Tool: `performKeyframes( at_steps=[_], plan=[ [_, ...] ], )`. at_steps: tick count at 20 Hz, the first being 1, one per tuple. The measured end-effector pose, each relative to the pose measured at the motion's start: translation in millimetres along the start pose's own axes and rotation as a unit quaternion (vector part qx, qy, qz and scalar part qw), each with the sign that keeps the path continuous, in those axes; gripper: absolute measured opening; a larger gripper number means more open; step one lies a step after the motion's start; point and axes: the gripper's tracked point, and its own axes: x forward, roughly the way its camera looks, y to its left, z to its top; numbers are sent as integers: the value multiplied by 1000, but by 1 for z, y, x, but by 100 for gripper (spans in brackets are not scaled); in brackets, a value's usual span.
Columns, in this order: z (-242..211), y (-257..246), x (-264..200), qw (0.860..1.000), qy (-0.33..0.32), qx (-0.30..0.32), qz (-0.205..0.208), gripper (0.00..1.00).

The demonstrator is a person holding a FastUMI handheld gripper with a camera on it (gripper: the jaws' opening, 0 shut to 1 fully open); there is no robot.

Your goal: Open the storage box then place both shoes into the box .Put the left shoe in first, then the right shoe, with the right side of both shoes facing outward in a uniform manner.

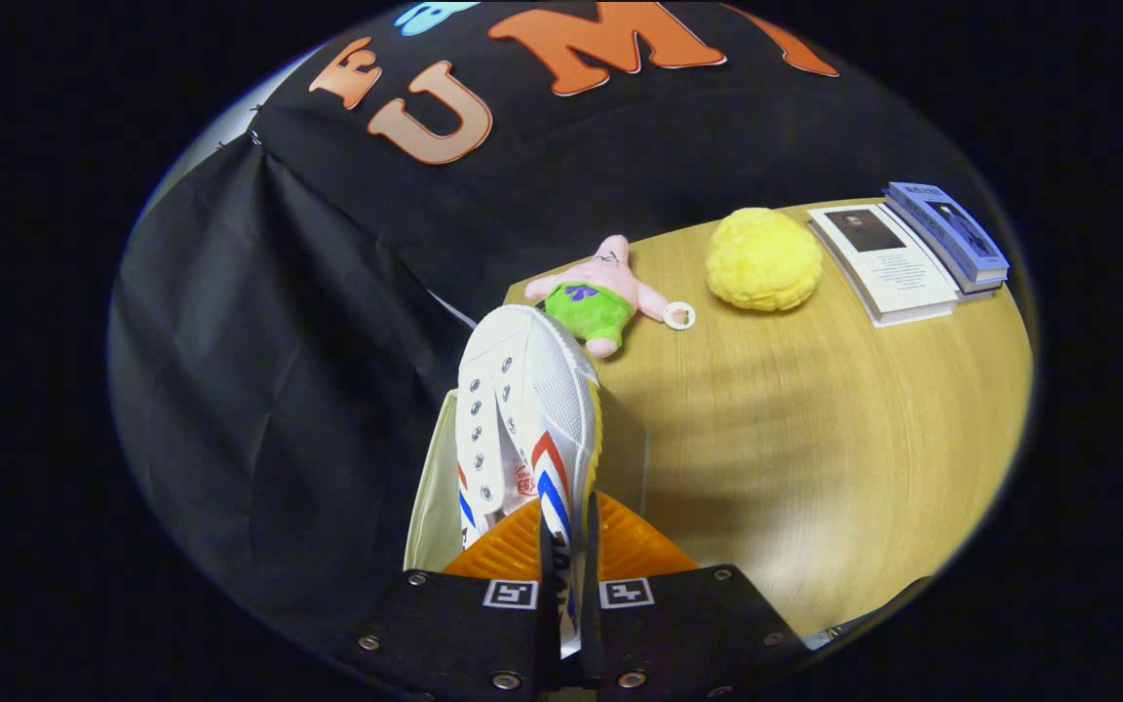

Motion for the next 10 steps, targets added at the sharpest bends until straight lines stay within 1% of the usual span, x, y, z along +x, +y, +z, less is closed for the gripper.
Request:
performKeyframes(
  at_steps=[2,8,9,10],
  plan=[
    [-7,11,11,1000,11,-2,1,9],
    [-39,23,45,997,67,5,-26,10],
    [-40,27,46,997,67,16,-19,20],
    [-39,32,44,998,60,34,-8,28]
  ],
)
